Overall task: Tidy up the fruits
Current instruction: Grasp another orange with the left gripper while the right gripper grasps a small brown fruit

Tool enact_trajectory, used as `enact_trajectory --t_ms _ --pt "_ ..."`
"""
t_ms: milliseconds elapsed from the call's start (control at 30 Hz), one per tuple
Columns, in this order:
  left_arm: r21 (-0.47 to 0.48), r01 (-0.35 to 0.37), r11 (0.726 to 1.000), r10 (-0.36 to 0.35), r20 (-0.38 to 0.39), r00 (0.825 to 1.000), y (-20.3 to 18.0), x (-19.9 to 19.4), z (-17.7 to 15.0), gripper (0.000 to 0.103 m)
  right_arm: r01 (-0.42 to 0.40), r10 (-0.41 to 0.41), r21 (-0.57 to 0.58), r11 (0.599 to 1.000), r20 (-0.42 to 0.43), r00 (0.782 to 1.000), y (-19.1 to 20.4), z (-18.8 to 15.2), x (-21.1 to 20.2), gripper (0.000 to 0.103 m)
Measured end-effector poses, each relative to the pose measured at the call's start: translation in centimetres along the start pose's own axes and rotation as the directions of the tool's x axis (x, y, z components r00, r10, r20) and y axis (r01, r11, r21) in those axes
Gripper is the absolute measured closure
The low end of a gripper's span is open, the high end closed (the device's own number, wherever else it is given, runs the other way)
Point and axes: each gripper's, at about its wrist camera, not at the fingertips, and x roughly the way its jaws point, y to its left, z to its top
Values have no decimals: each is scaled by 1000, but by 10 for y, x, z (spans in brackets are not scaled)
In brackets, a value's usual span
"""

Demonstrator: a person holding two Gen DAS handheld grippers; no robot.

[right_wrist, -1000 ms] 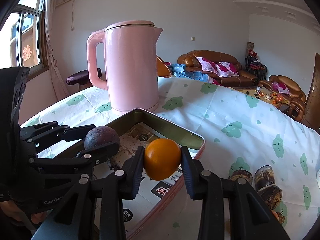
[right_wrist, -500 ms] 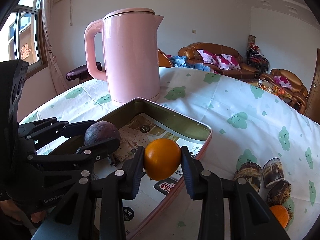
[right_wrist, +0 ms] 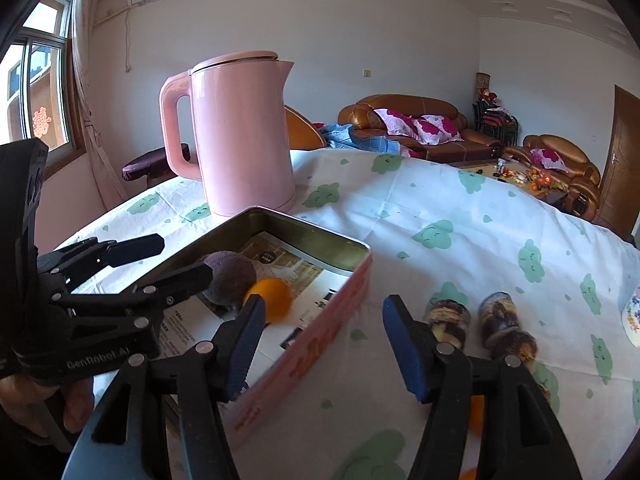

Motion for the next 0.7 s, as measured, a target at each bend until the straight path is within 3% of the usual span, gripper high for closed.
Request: enact_trajectory --t_ms 333,700 --pt "77 101 992 -102 5 995 -65 -17 -10 31 188 -196 150 971 36 980 -83 -43 -73 34" --pt "152 206 967 -198 -68 978 -135 -10 -19 31 275 -284 249 929 0 959 -127 -68 -87 34"
